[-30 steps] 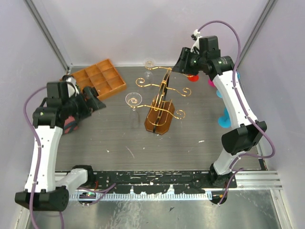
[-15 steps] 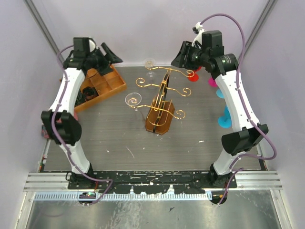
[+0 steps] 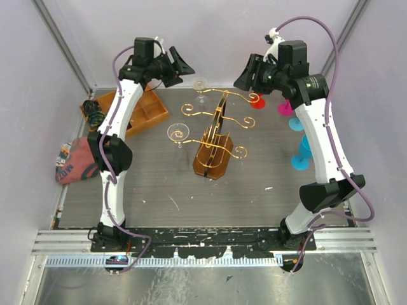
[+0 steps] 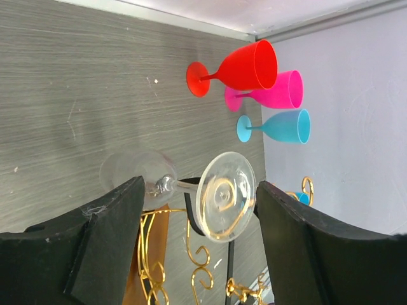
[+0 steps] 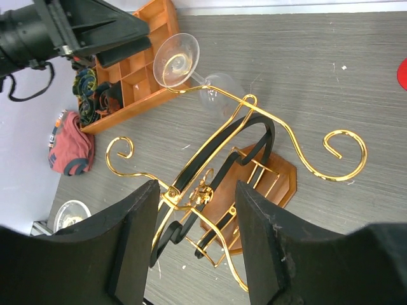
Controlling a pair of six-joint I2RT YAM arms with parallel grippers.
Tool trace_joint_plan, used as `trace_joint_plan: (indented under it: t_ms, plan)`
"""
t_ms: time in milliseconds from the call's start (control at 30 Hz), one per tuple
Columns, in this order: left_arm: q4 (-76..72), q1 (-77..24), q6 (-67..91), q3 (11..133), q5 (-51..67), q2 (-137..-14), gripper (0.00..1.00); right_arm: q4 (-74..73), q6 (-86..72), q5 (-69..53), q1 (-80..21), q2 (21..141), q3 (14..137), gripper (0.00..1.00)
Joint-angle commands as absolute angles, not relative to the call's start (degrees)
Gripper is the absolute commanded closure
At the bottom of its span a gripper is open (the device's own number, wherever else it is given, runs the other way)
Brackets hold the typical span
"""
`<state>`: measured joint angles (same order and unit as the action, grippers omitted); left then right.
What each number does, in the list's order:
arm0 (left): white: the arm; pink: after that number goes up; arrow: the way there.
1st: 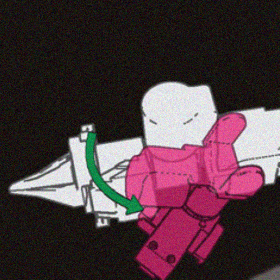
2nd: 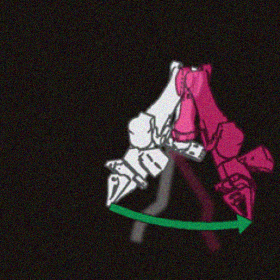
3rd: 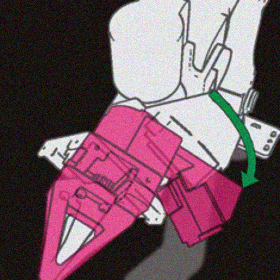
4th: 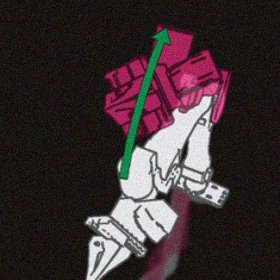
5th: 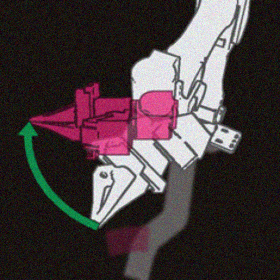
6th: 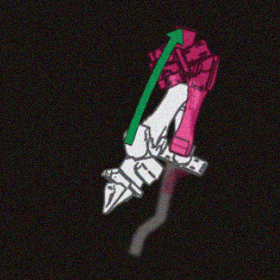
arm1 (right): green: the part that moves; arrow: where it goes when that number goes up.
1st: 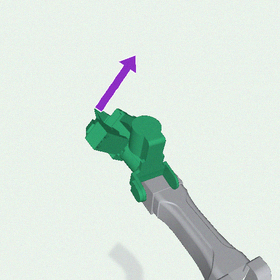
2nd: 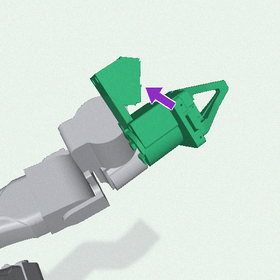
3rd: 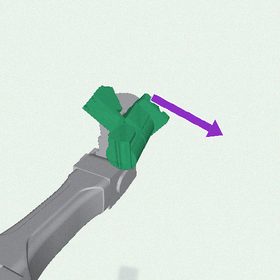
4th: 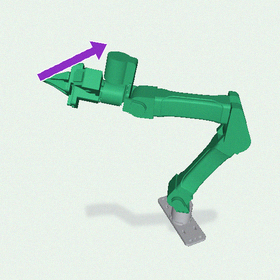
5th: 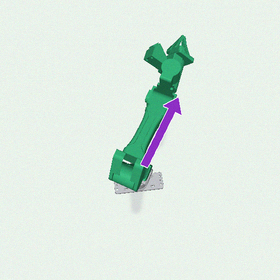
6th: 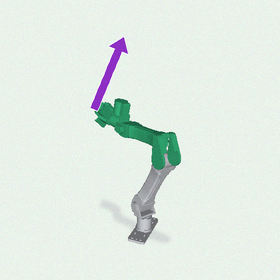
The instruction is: Take the wine glass off the wine glass rack
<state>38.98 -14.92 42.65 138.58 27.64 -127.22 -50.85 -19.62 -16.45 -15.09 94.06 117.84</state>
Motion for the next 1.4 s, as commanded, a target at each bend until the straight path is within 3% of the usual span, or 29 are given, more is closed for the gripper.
trace_joint_plan:
  t_ms: [0, 167, 400, 567, 833, 1367]
  plan:
    - [38.99, -16.75, 42.28, 143.34, 27.10, -130.66, 0.23, -50.72, -18.40, -17.44, -14.19, 90.12, 118.79, 0.43]
    - [40.97, -18.51, 41.51, 146.99, 25.17, -133.61, 0.29, -50.89, -17.96, -18.12, -12.26, 88.18, 115.98, 0.43]
    - [39.77, -18.76, 41.89, 144.51, 25.10, -132.63, 0.58, -50.71, -17.44, -19.20, -9.44, 86.77, 113.44, 0.43]
    - [40.23, -18.72, 42.01, 144.25, 25.07, -132.28, 0.66, -50.71, -17.30, -20.53, -8.22, 86.18, 112.04, 0.43]
    - [39.07, -18.39, 41.22, 140.09, 23.92, -129.27, 1.00, -50.71, -16.79, -21.35, -7.52, 85.53, 110.33, 0.43]
    - [26.60, -16.07, 47.46, 124.63, 28.48, -121.10, 1.00, -50.89, -16.48, -21.62, -7.47, 84.84, 108.56, 0.43]
